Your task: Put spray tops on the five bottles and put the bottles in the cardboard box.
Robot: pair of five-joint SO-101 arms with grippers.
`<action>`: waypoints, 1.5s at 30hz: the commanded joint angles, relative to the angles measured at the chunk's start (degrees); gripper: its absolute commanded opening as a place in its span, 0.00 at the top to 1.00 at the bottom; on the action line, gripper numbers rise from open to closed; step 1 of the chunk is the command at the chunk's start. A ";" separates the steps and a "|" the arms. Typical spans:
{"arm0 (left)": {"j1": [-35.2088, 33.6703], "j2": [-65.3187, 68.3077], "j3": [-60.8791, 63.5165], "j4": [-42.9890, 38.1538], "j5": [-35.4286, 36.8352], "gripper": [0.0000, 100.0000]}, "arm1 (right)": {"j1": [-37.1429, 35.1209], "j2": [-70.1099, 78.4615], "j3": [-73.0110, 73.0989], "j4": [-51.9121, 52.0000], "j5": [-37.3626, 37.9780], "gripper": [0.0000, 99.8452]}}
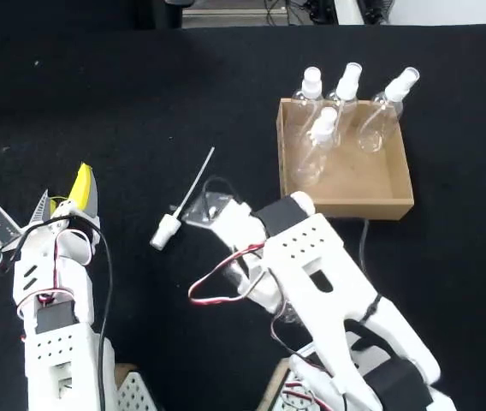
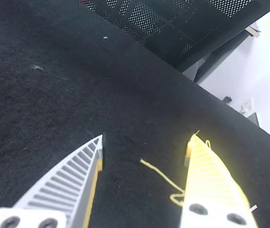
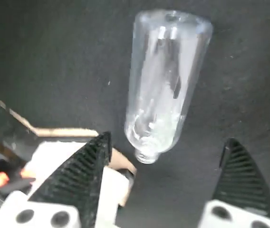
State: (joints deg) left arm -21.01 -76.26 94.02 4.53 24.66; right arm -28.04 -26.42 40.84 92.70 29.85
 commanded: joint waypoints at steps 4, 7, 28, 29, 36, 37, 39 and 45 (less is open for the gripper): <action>1.01 -1.05 -3.56 -1.23 0.09 0.73 | 17.49 -2.59 -3.47 0.88 24.35 0.68; 1.01 -1.05 -3.56 -1.23 0.09 0.73 | 25.05 -2.59 -2.59 0.79 35.87 0.68; 0.48 -1.05 -4.09 -1.23 0.09 0.73 | 8.35 -31.60 28.53 -15.38 36.57 0.68; 0.48 -1.05 -4.09 -1.23 0.09 0.73 | 5.80 -33.10 29.05 -15.30 34.20 0.68; 0.48 -1.05 -4.09 -1.23 0.09 0.73 | -11.34 -32.31 29.32 -19.34 19.08 0.68; 0.48 -1.05 -4.09 -1.23 0.09 0.73 | -12.84 -31.43 29.14 -20.31 17.49 0.68; 0.40 -1.05 -4.09 -1.23 0.09 0.73 | -14.68 -29.14 27.82 -21.19 15.82 0.68; -4.79 -1.05 -5.67 -0.97 0.53 0.73 | -15.30 -22.55 12.70 -11.08 13.71 0.68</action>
State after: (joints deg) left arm -23.21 -76.26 93.23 4.53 24.66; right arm -42.37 -51.38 64.04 76.35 45.58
